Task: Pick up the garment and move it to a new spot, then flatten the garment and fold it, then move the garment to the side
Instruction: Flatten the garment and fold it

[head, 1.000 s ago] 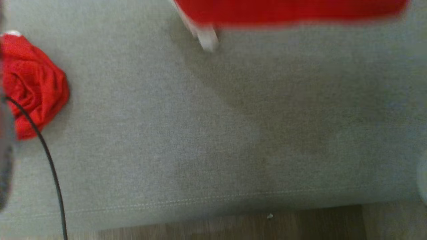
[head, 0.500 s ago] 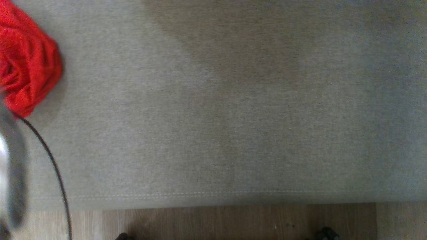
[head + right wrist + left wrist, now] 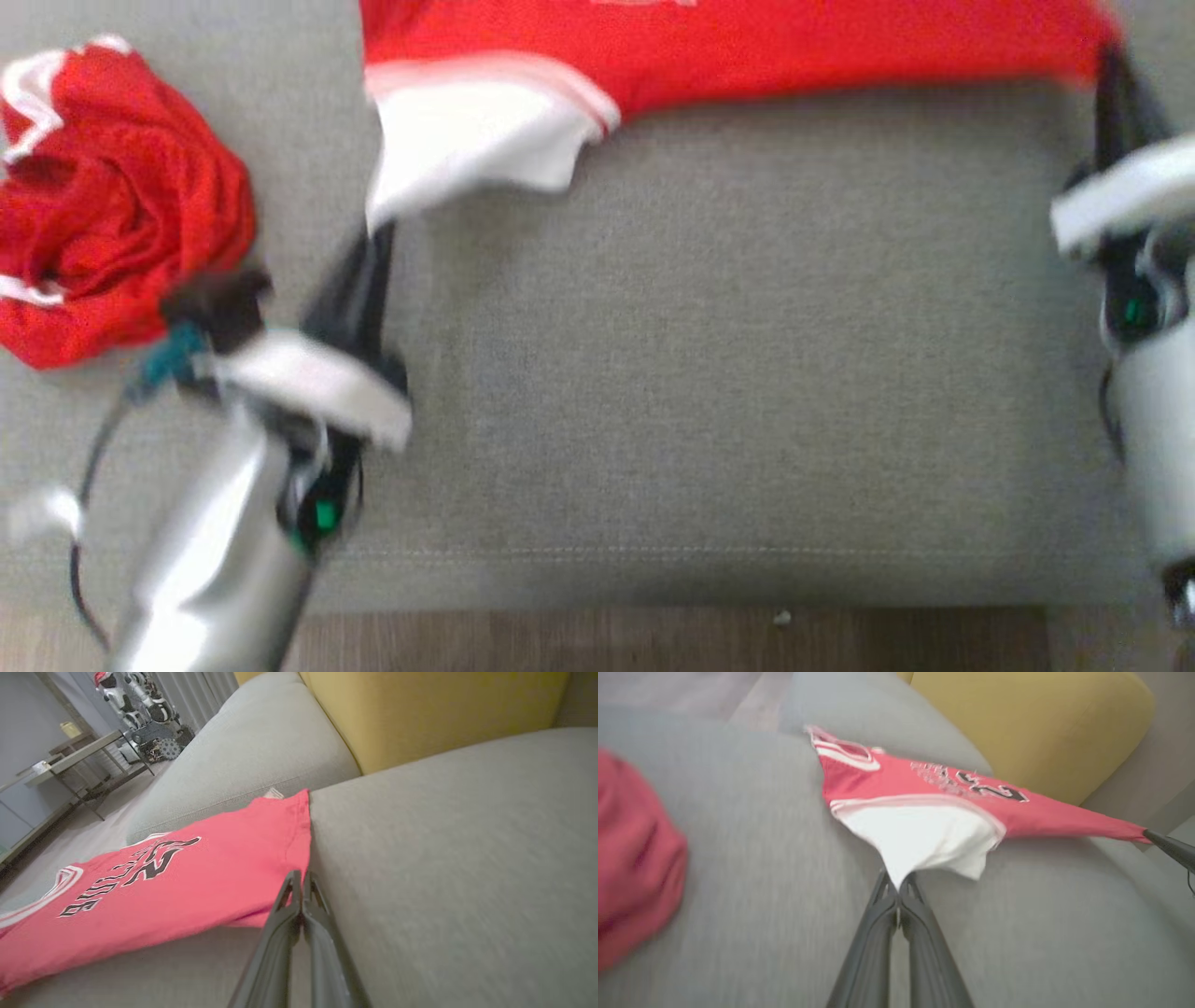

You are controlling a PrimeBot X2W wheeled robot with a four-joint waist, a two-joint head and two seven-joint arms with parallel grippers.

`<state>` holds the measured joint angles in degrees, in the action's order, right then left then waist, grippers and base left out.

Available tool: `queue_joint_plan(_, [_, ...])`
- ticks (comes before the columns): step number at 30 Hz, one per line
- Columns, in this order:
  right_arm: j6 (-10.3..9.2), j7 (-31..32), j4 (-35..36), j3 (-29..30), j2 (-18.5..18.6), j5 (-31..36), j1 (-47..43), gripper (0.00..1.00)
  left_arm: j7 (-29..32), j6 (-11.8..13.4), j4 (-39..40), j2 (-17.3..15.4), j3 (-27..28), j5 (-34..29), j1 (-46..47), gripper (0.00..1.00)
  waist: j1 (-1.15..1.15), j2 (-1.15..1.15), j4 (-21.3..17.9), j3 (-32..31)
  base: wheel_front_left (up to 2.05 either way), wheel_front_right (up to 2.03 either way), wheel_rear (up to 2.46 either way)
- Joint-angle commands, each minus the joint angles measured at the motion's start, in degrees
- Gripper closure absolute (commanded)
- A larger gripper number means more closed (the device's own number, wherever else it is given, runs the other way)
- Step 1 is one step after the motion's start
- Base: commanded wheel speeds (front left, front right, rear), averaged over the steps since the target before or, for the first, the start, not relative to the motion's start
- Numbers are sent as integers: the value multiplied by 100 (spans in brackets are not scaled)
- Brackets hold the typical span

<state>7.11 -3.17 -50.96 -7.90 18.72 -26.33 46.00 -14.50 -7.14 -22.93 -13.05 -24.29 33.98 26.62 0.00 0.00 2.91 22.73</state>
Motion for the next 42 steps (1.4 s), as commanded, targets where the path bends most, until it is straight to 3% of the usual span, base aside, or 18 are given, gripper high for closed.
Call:
queue_joint_plan(1, [37, -15, 297, 12, 12, -145, -252, 100, 34, -34, 159, -199, 206, 168, -122, 100, 0, 0, -101, -424, 0, 0, 0])
queue_joint_plan(5, [37, -29, 684, 226, -51, -262, -1107, 100, 166, -7, 315, -130, 219, 572, -894, 100, 0, 0, -182, -832, 0, 0, 0])
queue_joint_plan(12, [37, 73, 1456, 719, -69, -258, -2423, 100, 482, 263, 1132, -63, 301, 1019, -1741, 100, 0, 0, -141, -1341, 0, 0, 0])
queue_joint_plan(16, [37, 402, 2381, 1237, -106, -73, -3392, 100, 884, 557, 2183, -208, 375, 1291, -2340, 100, 0, 0, -102, -1480, 0, 0, 0])
queue_joint_plan(23, [37, 1210, 3696, 1910, -363, 396, -4155, 100, 1475, 1022, 3394, -402, 393, 1507, -2886, 100, 0, 0, -167, -1410, 0, 0, 0])
queue_joint_plan(29, [37, 2137, 4262, 2302, -831, 1161, -3987, 100, 1812, 1245, 3544, -424, 341, 1437, -2519, 100, 0, 0, -232, -1177, 0, 0, 0])
queue_joint_plan(36, [37, 2365, 3979, 2298, -1127, 1531, -3149, 100, 1688, 1020, 2725, -159, 178, 1215, -1490, 100, 0, 0, -263, -777, 0, 0, 0])
queue_joint_plan(42, [37, 2176, 3391, 2234, -1069, 1731, -2346, 100, 1388, 804, 1933, 14, 86, 891, -562, 100, 0, 0, -284, -404, 0, 0, 0])
